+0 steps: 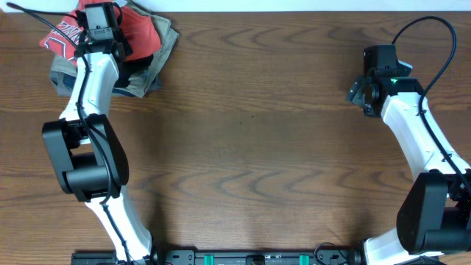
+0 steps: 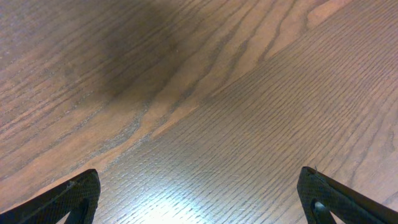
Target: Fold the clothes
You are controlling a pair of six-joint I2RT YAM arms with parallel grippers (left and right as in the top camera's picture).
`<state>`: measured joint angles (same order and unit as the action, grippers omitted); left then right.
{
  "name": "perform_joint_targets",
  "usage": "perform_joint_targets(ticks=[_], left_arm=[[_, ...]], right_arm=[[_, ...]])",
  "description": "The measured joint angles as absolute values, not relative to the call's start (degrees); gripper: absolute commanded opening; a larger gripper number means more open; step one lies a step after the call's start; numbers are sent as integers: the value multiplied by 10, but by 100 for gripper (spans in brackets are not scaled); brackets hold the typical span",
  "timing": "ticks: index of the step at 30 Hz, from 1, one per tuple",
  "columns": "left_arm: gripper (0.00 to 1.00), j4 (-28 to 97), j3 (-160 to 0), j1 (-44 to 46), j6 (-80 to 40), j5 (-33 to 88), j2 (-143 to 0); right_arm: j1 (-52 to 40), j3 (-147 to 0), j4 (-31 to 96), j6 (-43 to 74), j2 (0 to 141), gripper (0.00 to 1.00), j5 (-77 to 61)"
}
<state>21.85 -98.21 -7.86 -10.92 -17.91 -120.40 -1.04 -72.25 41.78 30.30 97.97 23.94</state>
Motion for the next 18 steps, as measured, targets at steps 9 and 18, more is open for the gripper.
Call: perform_joint_targets(ticks=[9, 18], left_arm=[[98, 234, -980, -56, -112, -169, -1108], [98, 397, -983, -15, -147, -168, -900]], right_arm=[[-10, -722, 418, 303, 980, 99, 240], [-10, -722, 418, 303, 980, 99, 240]])
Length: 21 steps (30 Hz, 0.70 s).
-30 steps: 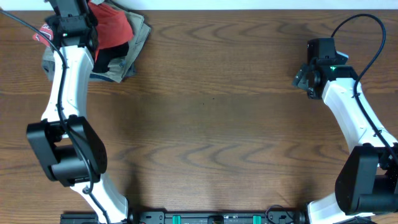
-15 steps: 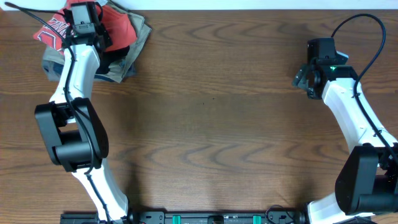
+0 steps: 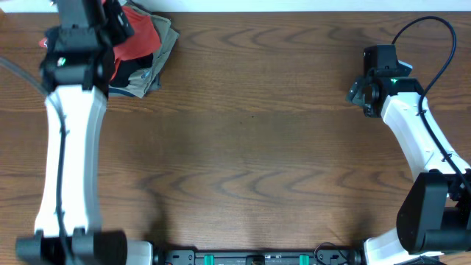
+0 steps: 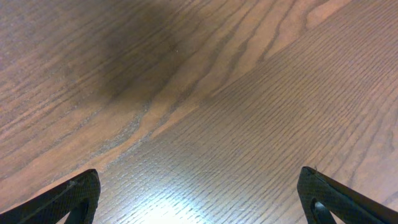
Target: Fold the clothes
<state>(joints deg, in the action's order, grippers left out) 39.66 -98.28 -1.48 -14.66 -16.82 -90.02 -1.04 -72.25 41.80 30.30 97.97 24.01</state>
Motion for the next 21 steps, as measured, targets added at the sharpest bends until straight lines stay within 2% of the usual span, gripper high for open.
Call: perform_joint_targets(ticks=[4, 8, 17, 21], left_arm=[[98, 537, -983, -1, -196, -150, -853], [98, 618, -969, 10, -227, -105, -821], [98, 618, -777, 82, -256, -63, -670], [98, 660, -707, 95, -268, -50, -602]], right_arm=[[-10, -722, 418, 303, 980, 99, 240], [-10, -722, 418, 303, 980, 99, 240], [-10, -722, 418, 303, 980, 99, 240], [-10, -722, 418, 303, 980, 99, 240]])
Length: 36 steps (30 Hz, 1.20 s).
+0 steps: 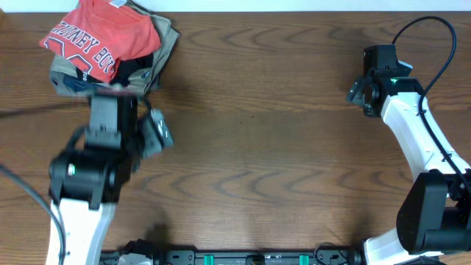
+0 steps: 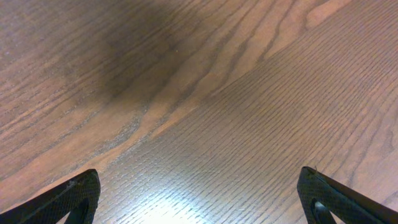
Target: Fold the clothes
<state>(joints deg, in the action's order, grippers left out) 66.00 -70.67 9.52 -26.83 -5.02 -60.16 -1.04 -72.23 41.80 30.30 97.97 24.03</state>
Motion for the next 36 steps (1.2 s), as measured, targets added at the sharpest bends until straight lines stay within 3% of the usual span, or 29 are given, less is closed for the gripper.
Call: perform_joint_targets(ticks=[8, 27, 36], left_arm=[[98, 806, -679, 96, -272, -35, -572], [98, 808, -679, 96, -273, -33, -568], [98, 808, -679, 96, -273, -33, -453]], right_arm=[[-10, -722, 418, 303, 980, 99, 240], [-10, -722, 418, 303, 980, 99, 240], [-10, -722, 418, 303, 980, 99, 240]])
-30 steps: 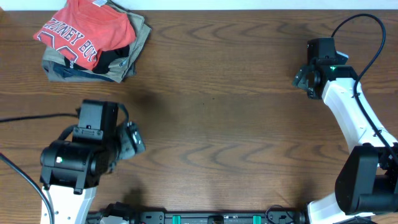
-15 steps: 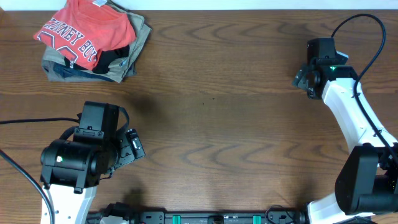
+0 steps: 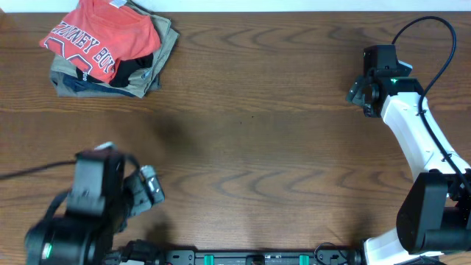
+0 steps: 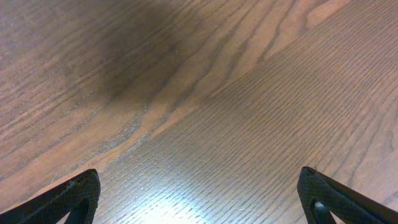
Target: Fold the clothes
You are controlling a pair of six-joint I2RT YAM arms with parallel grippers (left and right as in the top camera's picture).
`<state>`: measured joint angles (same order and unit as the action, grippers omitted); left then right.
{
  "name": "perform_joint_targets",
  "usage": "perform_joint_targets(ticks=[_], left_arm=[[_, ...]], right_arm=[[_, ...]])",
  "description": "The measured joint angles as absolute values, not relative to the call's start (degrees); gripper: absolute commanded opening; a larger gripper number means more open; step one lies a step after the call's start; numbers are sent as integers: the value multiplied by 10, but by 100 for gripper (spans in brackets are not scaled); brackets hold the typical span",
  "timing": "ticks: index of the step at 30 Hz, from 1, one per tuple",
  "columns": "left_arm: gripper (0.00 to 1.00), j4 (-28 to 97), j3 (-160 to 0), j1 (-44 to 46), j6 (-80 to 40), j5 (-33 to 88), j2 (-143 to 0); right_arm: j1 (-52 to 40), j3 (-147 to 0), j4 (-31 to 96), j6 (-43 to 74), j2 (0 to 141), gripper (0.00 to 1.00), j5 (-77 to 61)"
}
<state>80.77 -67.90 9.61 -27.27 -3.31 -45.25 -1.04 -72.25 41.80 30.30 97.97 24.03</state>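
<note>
A stack of folded clothes (image 3: pixel 110 70) lies at the table's back left corner, with a red printed shirt (image 3: pixel 99 35) spread on top. My left gripper (image 3: pixel 151 188) is far from it, near the front left edge; it is blurred and nothing shows in it. My right gripper (image 3: pixel 358 92) hovers low over bare wood at the right. In the right wrist view the right gripper (image 4: pixel 199 202) is open wide, its dark fingertips (image 4: pixel 74 196) at the frame's lower corners, nothing between them.
The brown wooden table (image 3: pixel 250 140) fills the view. A black cable (image 3: pixel 423 29) loops above the right arm at the back right. The right arm's base stands at the front right corner, the left arm's bulk at the front left.
My left arm has drawn back from the middle left of the table to the front left edge. The pile, the red shirt and the right arm have not moved.
At first my left gripper was down on the red shirt on the pile. It was still over the pile a moment later. Then it was away from the pile, with the shirt left lying flat on top. Now it is at the front edge. The right arm stayed still throughout.
</note>
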Motion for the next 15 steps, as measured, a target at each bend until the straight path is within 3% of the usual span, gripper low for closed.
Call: perform_joint_targets(ticks=[8, 15], left_arm=[[98, 808, -655, 91, -273, -33, -319], [98, 744, -506, 87, -292, -29, -208]], right_arm=[[-10, -722, 418, 303, 980, 99, 240], [-10, -722, 418, 301, 980, 99, 240]])
